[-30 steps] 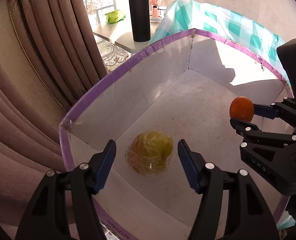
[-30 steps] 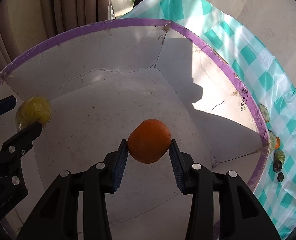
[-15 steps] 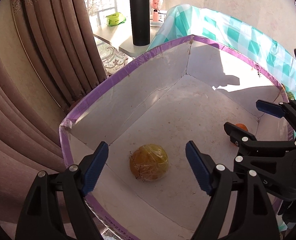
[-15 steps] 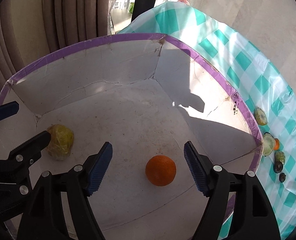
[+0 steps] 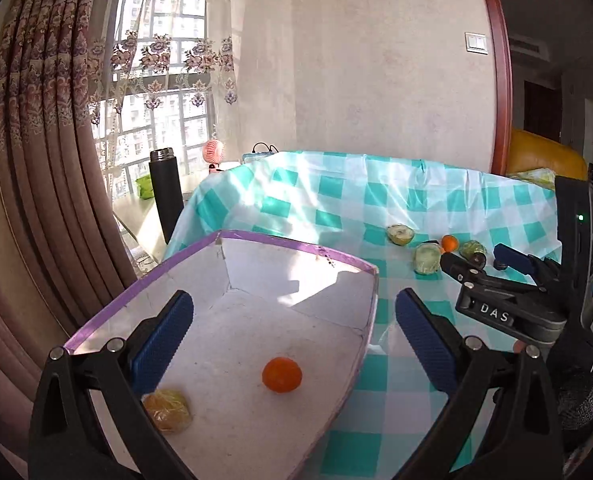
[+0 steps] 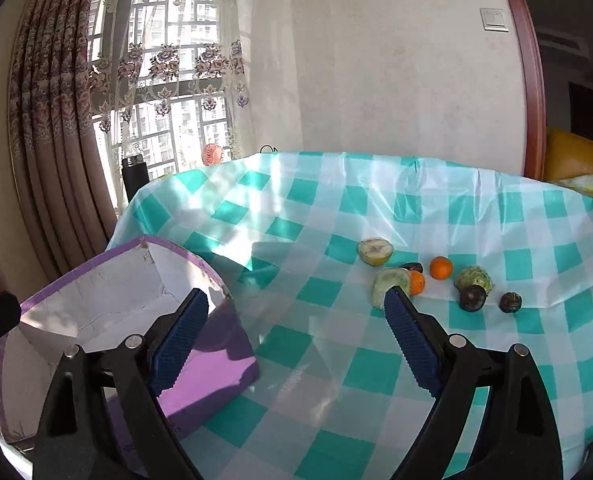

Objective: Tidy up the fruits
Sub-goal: 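Move both open tools back toward the fruits on the table, then grasp the dark brown round fruit with the right tool while the left grasps the wrapped green half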

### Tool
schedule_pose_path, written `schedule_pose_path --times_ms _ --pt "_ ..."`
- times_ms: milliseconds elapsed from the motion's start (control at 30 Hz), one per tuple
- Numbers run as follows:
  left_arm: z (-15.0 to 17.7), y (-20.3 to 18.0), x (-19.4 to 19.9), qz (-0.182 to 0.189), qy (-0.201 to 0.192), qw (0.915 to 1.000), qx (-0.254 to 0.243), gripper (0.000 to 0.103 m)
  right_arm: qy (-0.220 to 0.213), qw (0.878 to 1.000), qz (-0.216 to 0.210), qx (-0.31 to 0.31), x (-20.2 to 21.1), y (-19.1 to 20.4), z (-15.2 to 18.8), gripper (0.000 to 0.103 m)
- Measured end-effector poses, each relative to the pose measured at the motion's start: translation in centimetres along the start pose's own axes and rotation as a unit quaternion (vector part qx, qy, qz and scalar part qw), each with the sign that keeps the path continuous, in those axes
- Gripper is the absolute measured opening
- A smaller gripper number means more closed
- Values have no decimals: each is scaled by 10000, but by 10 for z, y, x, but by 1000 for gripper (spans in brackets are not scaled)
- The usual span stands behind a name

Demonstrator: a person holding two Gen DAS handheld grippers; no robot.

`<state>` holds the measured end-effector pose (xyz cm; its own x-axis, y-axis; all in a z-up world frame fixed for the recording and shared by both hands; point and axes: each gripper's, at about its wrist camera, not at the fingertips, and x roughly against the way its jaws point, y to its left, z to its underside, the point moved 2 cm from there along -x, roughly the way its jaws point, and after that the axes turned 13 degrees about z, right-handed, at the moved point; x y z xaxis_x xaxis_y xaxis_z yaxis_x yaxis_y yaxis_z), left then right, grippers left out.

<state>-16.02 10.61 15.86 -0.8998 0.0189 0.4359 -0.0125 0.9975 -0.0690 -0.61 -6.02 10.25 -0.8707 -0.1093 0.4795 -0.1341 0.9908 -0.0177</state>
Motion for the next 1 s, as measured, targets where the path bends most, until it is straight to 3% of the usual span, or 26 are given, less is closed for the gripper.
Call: schedule_pose_path --times_ms 100,167,300,433,500,667,733,1000 --pt "12 -56 -39 765 345 9959 -339 101 359 9966 556 -494 -31 -61 13 86" --pt "25 -88 -67 1084 542 9912 -529 101 484 9914 986 -708 -49 -97 23 86" --pt "50 -124 -128 1509 1131 9810 -455 101 810 9795 1611 -901 -78 -154 42 86" --pt "67 -136 -178 1466 1473 9777 -305 101 1188 9678 1908 -1131 -102 -193 61 86" --pt "74 -136 -197 1501 1581 9759 -131 101 1312 9647 1790 -1416 -107 -203 64 82" --pt "84 -131 -229 1545 1898 9692 282 101 1568 9628 1682 -1421 -132 -204 57 76" --pt "81 -130 -232 1658 1871 9677 324 101 1690 9602 1769 -1351 -148 -204 50 69" --pt "81 -123 -240 1679 2020 9632 563 101 1851 9590 1962 -865 -206 -191 17 63"
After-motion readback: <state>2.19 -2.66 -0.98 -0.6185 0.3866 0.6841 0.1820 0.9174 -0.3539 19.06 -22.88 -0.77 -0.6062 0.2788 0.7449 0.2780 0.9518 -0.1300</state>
